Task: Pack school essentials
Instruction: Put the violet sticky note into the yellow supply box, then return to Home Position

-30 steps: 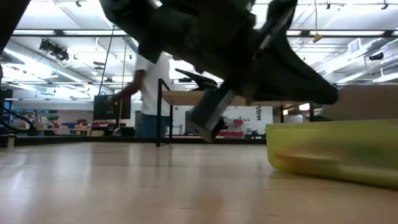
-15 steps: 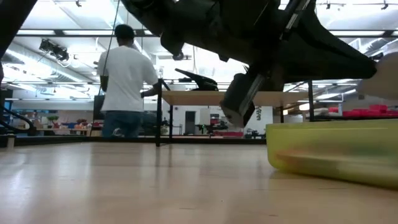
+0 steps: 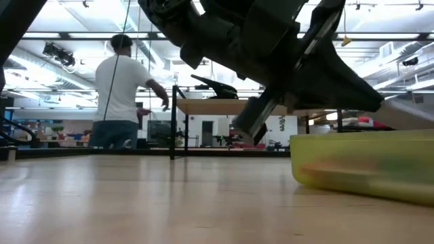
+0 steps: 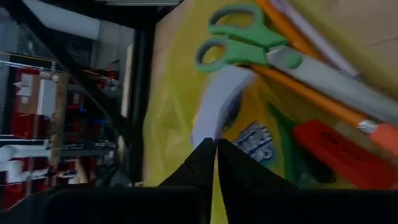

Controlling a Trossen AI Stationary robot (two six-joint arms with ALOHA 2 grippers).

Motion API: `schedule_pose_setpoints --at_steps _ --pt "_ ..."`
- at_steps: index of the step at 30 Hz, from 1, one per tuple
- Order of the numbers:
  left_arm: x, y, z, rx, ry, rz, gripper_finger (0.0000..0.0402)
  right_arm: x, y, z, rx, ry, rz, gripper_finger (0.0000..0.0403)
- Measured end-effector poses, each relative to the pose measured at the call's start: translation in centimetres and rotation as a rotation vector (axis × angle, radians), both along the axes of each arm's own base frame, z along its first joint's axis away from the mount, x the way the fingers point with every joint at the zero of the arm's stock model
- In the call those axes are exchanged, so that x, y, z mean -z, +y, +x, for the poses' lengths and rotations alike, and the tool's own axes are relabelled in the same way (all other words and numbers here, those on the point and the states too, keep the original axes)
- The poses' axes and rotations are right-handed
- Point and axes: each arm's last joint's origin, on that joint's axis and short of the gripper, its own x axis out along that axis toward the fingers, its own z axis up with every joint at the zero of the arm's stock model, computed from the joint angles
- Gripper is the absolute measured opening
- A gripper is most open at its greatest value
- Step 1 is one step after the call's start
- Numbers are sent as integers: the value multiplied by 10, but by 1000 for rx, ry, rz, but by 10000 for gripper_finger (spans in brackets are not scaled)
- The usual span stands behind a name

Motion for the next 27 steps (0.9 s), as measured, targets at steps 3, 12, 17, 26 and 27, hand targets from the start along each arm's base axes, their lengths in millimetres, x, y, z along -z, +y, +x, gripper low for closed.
schedule_pose_setpoints --at_steps 3,12,17,26,27 --pt "3 0 -2 8 37 -11 42 0 0 0 0 0 0 124" --pt "4 -1 -2 -16 71 -57 112 0 0 0 -1 1 -1 124" --pt "3 0 -2 -60 93 -118 138 0 0 0 -1 1 -2 124" --pt "-45 -1 -9 -148 82 -357 116 1 0 -2 -32 43 7 124" --pt "-50 0 -11 -162 90 -385 110 1 0 -3 -43 56 13 124"
